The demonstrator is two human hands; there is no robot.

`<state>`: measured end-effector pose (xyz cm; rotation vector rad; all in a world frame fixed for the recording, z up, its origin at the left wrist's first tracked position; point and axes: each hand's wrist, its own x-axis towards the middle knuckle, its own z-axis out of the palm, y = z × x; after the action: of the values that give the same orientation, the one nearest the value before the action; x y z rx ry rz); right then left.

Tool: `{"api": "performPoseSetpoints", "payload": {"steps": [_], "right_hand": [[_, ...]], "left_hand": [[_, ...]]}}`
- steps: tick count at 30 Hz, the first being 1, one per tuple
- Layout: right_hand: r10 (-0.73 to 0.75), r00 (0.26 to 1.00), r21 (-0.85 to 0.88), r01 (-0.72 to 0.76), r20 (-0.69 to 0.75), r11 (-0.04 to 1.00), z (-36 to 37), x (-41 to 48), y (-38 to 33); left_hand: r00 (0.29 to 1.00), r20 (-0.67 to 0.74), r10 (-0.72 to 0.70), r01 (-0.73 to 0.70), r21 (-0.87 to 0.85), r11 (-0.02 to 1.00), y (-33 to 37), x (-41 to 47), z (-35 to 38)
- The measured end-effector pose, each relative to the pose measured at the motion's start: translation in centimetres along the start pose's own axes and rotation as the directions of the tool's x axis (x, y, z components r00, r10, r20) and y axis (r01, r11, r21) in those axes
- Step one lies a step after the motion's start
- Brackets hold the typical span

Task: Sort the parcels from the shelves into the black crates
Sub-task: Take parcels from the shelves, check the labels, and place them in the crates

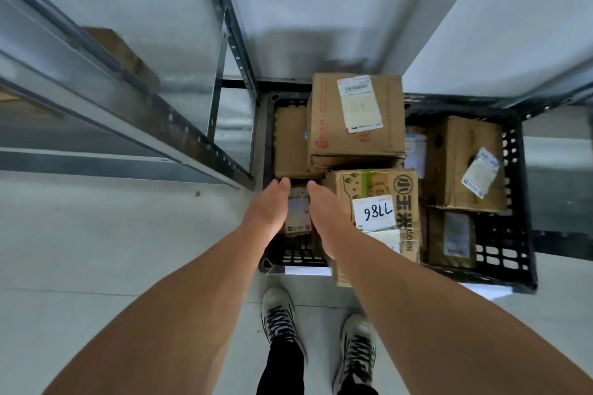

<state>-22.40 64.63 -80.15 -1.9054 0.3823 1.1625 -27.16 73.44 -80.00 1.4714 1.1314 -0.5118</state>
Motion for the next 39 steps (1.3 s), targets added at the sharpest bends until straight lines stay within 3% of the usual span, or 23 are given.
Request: {"api": "performPoseSetpoints", "payload": {"steps": [4, 9, 13, 17, 27, 30, 39], "right_hand": [[-0.117, 0.993, -0.294, 0.111, -0.005, 0.949, -3.2, -5.4, -1.0], [-0.242, 0.967, -0.465, 0.248, 0.074, 0.850, -7.5, -13.0, -2.1], [-0.333, 0.934, -0.636, 0.337, 0.132, 0.694, -11.6, -19.0, -3.6], [-0.404, 0.897, -0.778, 0.381, 0.179, 0.500, -15.2, -24.2, -5.1], [-0.561, 0.824, -0.839, 0.362, 0.084, 0.406, -21.2, -33.4, -6.3], [-0.593, 0.804, -0.864, 0.324, 0.037, 0.386, -22.7, -36.0, -6.0], [-0.636, 0.742, -0.846, 0.185, -0.213, 0.499, -26.9, -44.2, -2.8]], "left_hand": [[0.986, -0.074, 0.149, -0.111, 0.375, 0.920, 0.9, -5.3, -0.8], [0.941, -0.122, 0.317, -0.173, 0.630, 0.757, 2.8, -12.5, -1.1], [0.917, -0.107, 0.383, -0.183, 0.743, 0.644, 5.7, -19.6, -0.8], [0.893, -0.118, 0.434, -0.186, 0.781, 0.596, 8.3, -25.3, -0.7], [0.832, -0.095, 0.547, -0.234, 0.834, 0.500, 13.6, -36.8, 0.6], [0.784, -0.039, 0.619, -0.288, 0.860, 0.420, 14.1, -38.8, 1.1], [0.675, 0.124, 0.728, -0.449, 0.851, 0.271, 15.4, -45.4, 4.6]]}}
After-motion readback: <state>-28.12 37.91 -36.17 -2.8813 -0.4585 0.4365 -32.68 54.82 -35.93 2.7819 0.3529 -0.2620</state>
